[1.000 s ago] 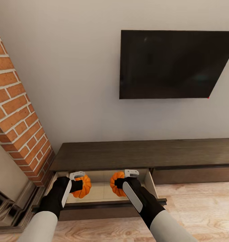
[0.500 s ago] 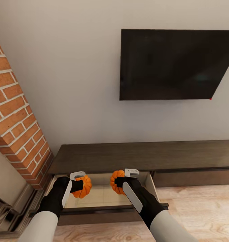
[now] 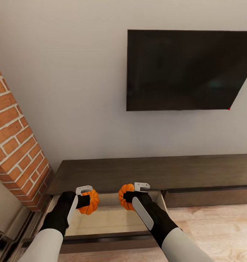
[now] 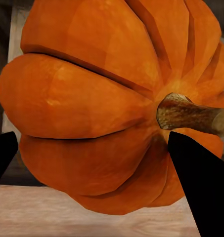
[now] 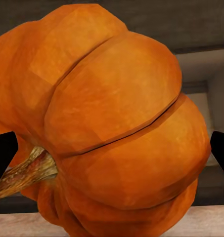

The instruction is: Place each of the two pumpkins and all three candles from the living room inside a cabinet in the living room (use any cabinet), then make sure every cabinet is closed, and position the cauldron so it is next to a table in the living room.

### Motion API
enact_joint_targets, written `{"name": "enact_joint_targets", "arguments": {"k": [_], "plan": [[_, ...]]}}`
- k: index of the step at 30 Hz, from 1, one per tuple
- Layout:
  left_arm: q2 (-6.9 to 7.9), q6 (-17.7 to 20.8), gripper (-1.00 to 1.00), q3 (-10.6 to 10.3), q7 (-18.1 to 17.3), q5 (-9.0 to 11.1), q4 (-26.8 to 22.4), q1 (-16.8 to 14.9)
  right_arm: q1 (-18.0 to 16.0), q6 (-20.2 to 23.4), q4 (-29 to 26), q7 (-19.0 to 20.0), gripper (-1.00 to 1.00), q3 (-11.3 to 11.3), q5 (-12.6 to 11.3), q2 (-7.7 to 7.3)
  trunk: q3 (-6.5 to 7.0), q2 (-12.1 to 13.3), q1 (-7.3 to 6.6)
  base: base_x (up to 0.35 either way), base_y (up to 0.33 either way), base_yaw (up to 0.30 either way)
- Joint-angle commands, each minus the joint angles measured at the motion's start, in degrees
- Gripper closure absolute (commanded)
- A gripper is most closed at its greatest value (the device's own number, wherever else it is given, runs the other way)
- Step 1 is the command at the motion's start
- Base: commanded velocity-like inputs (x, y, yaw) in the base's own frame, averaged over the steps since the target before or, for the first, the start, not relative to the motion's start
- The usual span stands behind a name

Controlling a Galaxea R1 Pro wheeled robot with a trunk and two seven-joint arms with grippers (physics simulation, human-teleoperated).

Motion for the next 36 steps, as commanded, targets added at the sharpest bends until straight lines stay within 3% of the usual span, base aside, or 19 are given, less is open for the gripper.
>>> {"name": "enact_joint_targets", "arguments": {"k": [1, 21, 36], "plan": [[0.00, 0.01, 1.00, -0.02, 0.13, 0.11, 0.01, 0.00, 0.00, 0.05, 0.00, 0.02, 1.00, -0.02, 0.07, 0.00, 0.00, 0.00, 0.00, 0.007, -0.210, -0.188], [0.17, 0.06, 1.00, 0.02, 0.13, 0.12, 0.01, 0.00, 0.00, -0.08, -0.01, -0.03, 1.00, 0.30, 0.17, 0.00, 0.00, 0.00, 0.00, 0.019, 0.006, -0.048], [0.15, 0.16, 1.00, 0.05, 0.13, 0.16, 0.01, 0.00, 0.00, -0.82, 0.08, -0.03, 1.00, 0.35, 0.22, 0.00, 0.00, 0.00, 0.00, 0.225, 0.000, 0.000]]}}
